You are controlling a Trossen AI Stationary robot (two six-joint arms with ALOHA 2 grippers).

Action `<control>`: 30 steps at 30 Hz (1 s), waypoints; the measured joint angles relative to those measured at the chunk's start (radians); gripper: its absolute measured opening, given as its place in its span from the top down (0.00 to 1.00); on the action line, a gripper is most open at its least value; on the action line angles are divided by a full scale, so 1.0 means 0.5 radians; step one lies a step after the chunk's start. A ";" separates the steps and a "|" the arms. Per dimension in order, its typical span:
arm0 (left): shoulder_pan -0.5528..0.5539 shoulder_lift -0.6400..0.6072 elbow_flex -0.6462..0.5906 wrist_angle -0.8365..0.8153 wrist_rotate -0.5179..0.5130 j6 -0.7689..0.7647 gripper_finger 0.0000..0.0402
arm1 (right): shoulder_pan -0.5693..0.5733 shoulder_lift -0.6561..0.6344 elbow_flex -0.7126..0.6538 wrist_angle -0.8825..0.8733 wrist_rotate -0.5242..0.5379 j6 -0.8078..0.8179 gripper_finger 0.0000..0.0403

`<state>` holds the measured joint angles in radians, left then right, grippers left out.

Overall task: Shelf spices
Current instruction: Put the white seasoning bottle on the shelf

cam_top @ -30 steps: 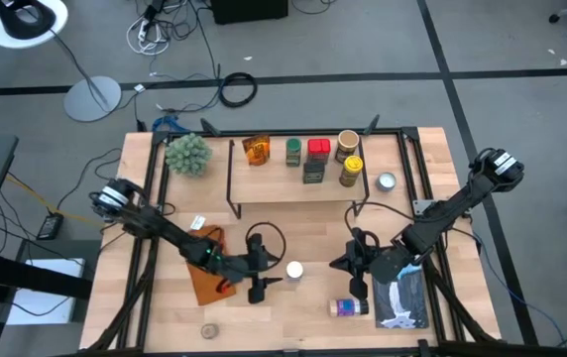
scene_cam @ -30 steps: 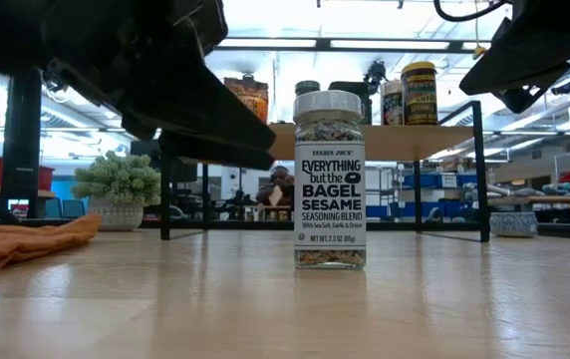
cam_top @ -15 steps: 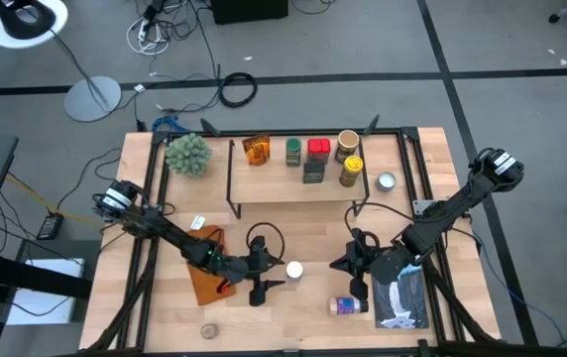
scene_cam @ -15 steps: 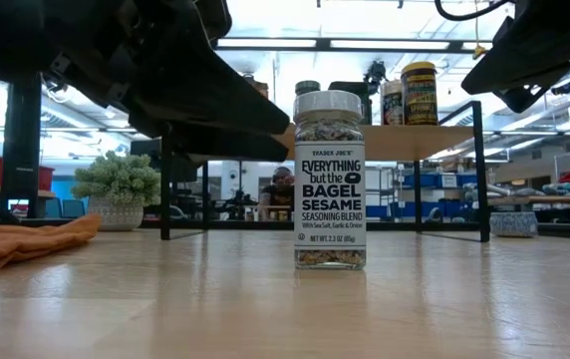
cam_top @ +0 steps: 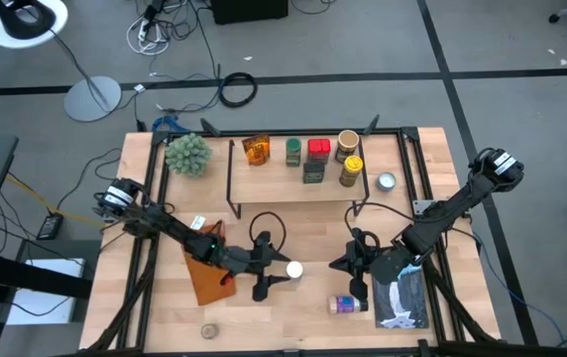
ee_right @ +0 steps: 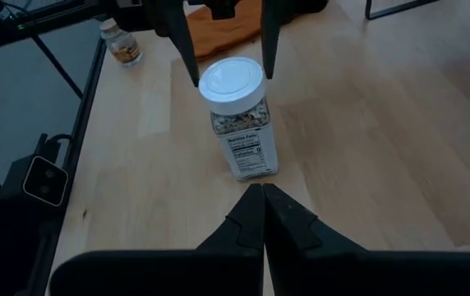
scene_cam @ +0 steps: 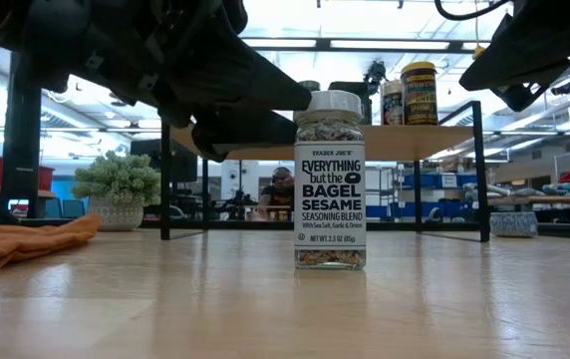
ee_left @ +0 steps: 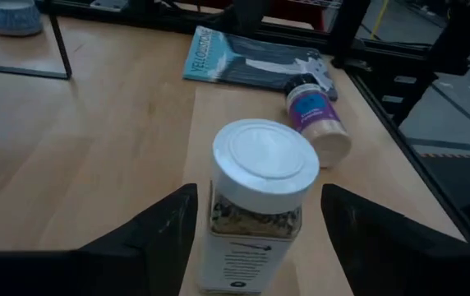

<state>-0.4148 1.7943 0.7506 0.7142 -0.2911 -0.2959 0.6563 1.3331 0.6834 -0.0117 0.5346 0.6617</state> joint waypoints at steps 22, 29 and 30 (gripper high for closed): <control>0.053 0.029 0.217 -0.329 0.017 0.124 0.34 | 0.000 0.001 0.000 0.004 -0.001 0.030 1.00; 0.058 0.092 0.224 -0.229 0.011 0.111 0.34 | 0.000 0.001 0.000 -0.005 -0.001 0.031 1.00; 0.058 0.095 0.224 -0.222 0.013 0.111 0.34 | 0.000 0.001 0.000 -0.003 -0.001 0.031 1.00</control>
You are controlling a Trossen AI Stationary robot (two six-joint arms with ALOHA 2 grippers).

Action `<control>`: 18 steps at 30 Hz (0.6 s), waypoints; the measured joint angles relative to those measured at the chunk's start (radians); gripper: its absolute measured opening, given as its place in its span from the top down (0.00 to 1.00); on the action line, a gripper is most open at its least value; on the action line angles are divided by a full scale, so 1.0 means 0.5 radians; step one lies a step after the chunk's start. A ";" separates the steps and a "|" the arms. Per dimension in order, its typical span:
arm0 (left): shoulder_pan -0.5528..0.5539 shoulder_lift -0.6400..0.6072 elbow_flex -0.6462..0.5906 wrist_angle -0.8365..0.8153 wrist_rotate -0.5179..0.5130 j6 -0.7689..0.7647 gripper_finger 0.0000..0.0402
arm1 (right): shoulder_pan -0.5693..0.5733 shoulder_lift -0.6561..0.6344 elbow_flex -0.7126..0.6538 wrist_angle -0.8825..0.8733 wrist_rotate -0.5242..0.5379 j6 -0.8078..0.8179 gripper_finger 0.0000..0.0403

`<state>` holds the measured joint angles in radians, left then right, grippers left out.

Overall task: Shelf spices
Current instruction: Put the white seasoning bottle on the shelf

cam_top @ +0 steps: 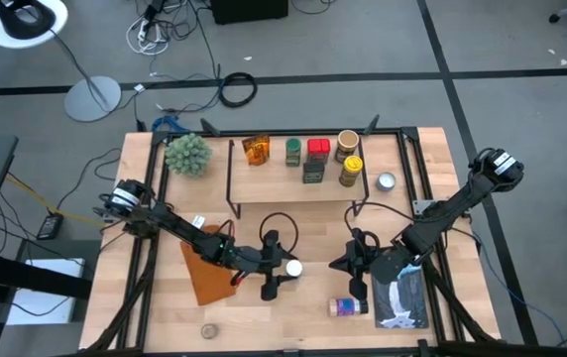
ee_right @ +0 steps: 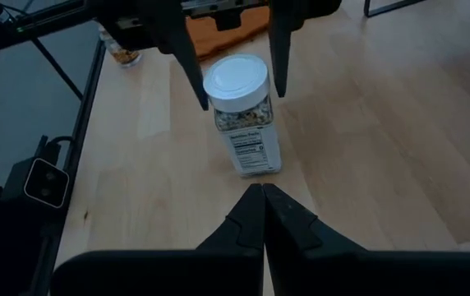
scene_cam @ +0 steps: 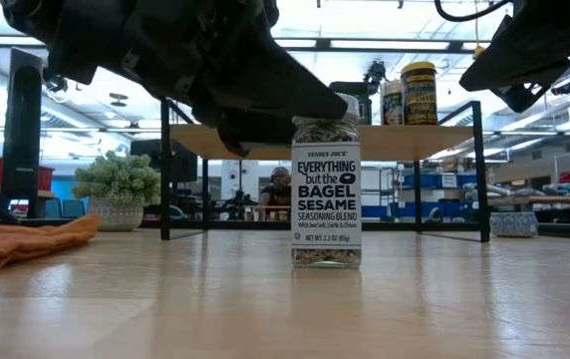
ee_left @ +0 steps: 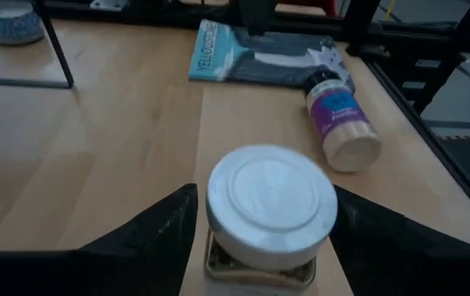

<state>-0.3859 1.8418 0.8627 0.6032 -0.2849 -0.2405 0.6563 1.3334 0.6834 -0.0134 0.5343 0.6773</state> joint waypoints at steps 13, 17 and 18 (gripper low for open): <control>0.002 0.012 0.001 0.016 0.012 0.004 0.48 | 0.000 0.000 0.000 -0.003 -0.001 0.001 1.00; 0.002 0.012 0.000 0.026 0.012 0.007 0.49 | 0.000 0.000 0.000 -0.005 -0.001 0.002 1.00; 0.002 0.012 0.000 0.027 0.012 0.006 0.49 | 0.002 0.000 0.000 -0.007 -0.001 0.001 1.00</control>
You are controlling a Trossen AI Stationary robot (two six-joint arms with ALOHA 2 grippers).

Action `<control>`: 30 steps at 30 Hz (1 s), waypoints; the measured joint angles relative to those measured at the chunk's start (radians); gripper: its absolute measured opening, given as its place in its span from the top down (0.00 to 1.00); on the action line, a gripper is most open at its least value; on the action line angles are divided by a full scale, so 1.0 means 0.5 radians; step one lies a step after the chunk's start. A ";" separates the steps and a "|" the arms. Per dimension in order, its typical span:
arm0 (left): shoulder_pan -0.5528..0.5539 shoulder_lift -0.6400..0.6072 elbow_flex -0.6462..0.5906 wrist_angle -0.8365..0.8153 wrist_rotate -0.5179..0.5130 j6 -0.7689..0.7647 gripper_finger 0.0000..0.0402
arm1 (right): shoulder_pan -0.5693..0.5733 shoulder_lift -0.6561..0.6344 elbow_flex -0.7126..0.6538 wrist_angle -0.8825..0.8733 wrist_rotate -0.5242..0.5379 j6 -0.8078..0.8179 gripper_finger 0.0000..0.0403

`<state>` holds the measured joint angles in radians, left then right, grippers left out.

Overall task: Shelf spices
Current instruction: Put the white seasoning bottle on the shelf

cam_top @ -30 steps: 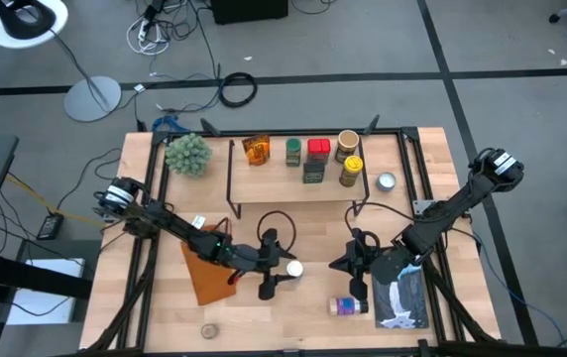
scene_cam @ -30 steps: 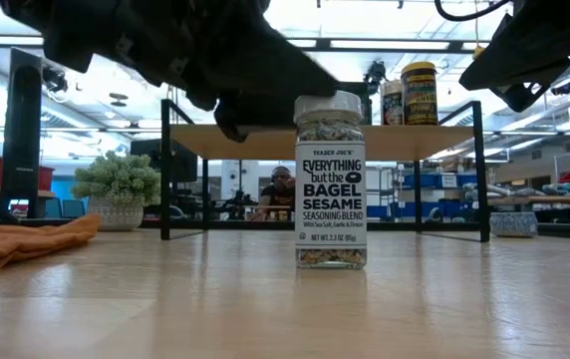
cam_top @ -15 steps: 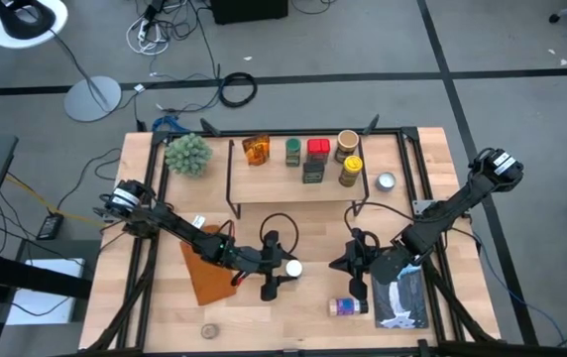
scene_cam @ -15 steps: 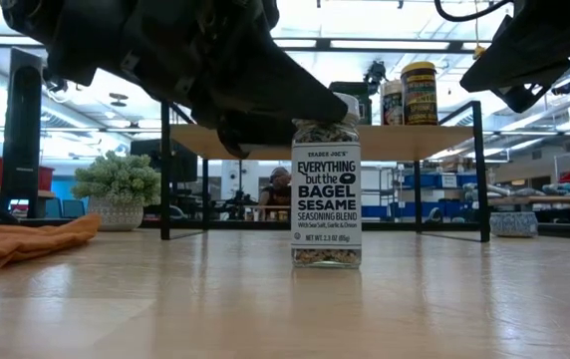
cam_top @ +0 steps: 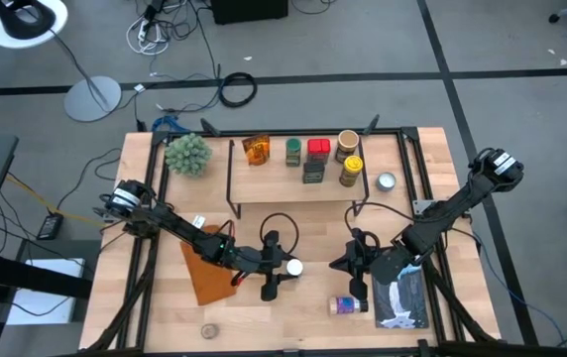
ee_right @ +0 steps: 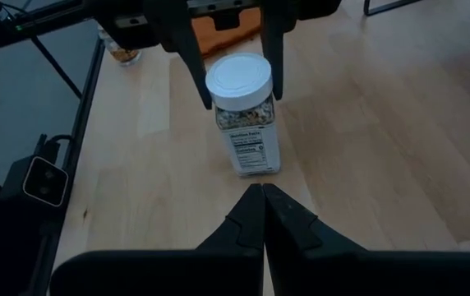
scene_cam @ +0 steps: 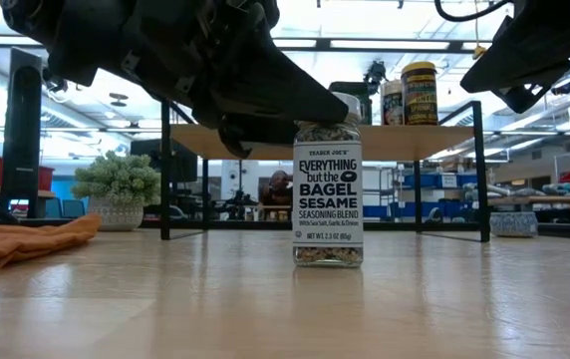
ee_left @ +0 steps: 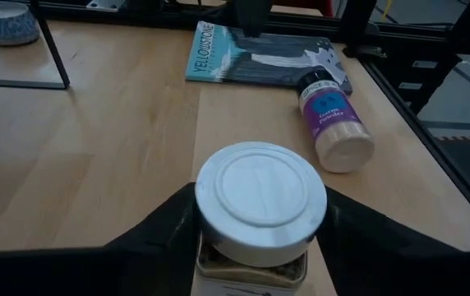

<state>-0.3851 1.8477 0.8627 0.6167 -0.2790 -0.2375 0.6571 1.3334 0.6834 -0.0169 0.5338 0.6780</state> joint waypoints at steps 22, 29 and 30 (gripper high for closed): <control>0.115 -0.314 0.220 -0.649 0.135 0.039 0.47 | 0.004 0.000 0.000 -0.003 -0.001 0.000 1.00; 0.247 -0.674 0.385 -1.061 0.089 0.375 0.47 | 0.004 0.000 0.000 0.001 -0.008 -0.001 1.00; 0.277 -0.722 0.395 -1.098 0.077 0.416 0.47 | 0.004 0.000 0.000 -0.004 -0.008 -0.001 1.00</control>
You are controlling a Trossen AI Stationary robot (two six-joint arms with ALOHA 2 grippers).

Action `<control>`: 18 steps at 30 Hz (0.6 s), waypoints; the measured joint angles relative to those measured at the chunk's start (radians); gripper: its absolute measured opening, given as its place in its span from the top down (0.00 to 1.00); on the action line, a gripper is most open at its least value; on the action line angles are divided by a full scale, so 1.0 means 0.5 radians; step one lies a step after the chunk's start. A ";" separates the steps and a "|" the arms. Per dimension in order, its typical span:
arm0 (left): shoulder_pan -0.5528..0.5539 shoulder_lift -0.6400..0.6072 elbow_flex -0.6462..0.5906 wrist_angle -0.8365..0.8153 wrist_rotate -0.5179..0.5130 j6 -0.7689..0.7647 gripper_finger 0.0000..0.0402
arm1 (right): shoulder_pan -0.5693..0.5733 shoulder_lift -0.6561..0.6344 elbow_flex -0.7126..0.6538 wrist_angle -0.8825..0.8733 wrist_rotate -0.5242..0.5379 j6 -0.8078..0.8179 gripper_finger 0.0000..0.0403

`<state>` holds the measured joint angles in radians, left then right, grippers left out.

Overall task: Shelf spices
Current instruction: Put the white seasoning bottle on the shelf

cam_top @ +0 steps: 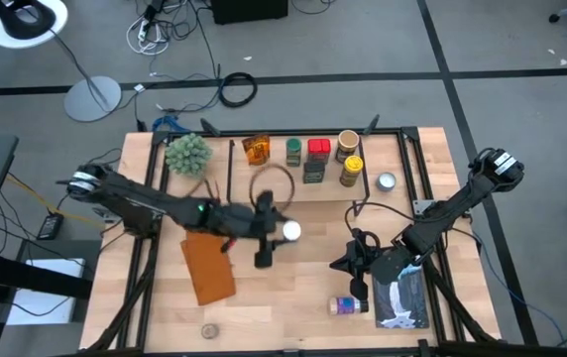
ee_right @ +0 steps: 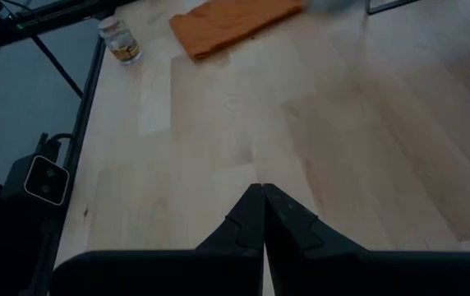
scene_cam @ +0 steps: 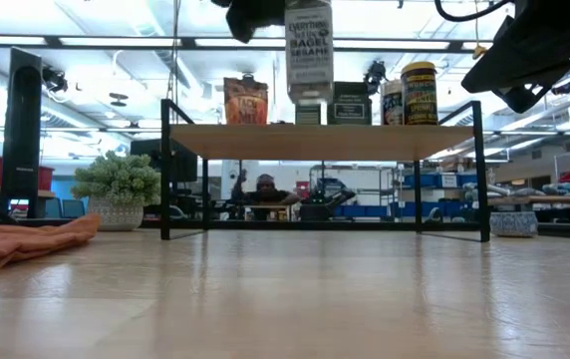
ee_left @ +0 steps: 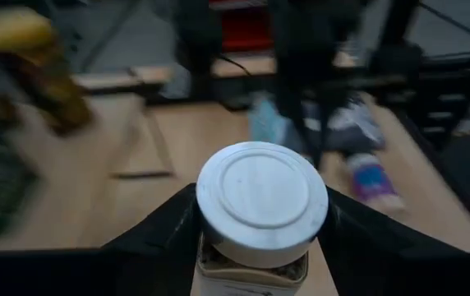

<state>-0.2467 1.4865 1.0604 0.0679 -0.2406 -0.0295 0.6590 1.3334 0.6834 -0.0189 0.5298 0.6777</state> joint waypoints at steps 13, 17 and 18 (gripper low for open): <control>0.610 -0.157 0.050 -0.154 0.339 0.213 0.47 | 0.000 0.000 0.000 0.003 0.000 0.000 1.00; 0.743 -0.157 0.046 -0.158 0.383 0.286 0.47 | 0.000 0.000 0.000 0.004 0.000 0.000 0.99; 0.768 -0.157 0.046 -0.156 0.407 0.306 0.47 | 0.000 0.000 0.000 0.002 0.000 0.000 0.99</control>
<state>0.1371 1.4082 1.0836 -0.0103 -0.0370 0.1235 0.6590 1.3334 0.6834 -0.0179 0.5297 0.6777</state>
